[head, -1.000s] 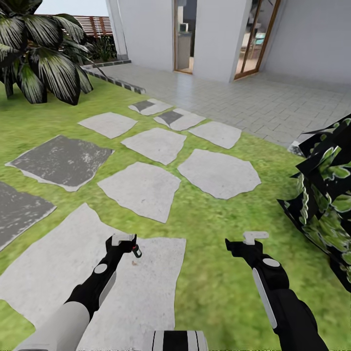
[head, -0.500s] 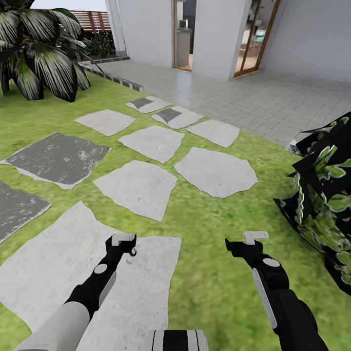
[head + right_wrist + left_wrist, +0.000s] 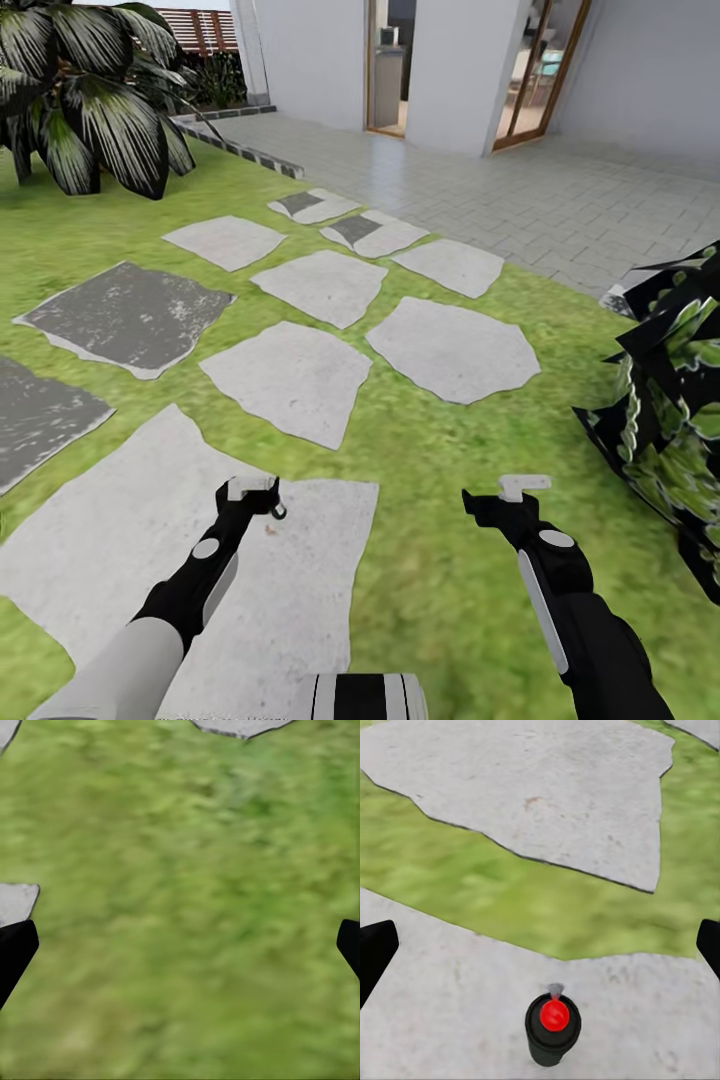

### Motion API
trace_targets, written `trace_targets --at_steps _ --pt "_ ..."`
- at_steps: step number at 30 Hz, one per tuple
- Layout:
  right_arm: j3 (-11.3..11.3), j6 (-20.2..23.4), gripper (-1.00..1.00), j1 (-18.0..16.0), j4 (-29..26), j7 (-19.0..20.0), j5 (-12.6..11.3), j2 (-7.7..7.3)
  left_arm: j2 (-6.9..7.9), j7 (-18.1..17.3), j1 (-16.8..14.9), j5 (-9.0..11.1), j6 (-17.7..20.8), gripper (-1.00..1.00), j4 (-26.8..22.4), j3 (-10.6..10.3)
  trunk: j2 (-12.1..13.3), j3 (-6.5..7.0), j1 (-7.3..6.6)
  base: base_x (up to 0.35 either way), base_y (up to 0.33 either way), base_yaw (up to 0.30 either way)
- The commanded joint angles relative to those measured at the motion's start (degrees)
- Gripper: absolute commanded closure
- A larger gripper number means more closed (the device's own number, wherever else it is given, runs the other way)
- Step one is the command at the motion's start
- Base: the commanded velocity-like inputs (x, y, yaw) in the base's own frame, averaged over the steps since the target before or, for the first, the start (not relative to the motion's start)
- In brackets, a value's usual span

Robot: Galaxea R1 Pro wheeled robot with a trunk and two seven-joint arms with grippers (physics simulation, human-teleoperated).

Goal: Pick up the pesticide atomizer in the garden and spray insectifuge to fully cover both potted plants in the garden.

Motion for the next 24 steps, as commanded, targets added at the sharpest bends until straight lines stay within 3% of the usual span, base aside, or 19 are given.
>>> trace_targets --at_steps 1,11,24 --pt "0.0 0.3 -1.00 0.0 -0.1 0.0 0.2 -0.01 0.00 0.0 0.0 0.0 -0.2 -1.00 -0.3 0.0 0.0 -0.12 -0.01 0.000 0.000 0.100" --pt "0.0 0.3 -1.00 0.0 -0.1 0.0 0.2 -0.02 -0.04 0.0 0.0 -0.3 -0.2 -1.00 -1.2 -0.1 0.0 -0.42 -0.01 0.002 -0.002 0.037" --pt "0.0 0.3 -1.00 0.0 -0.1 0.0 0.2 -0.01 -0.04 0.0 -0.1 -0.1 -0.2 -1.00 -1.1 0.0 0.0 -0.95 -0.01 0.055 -0.102 0.074"
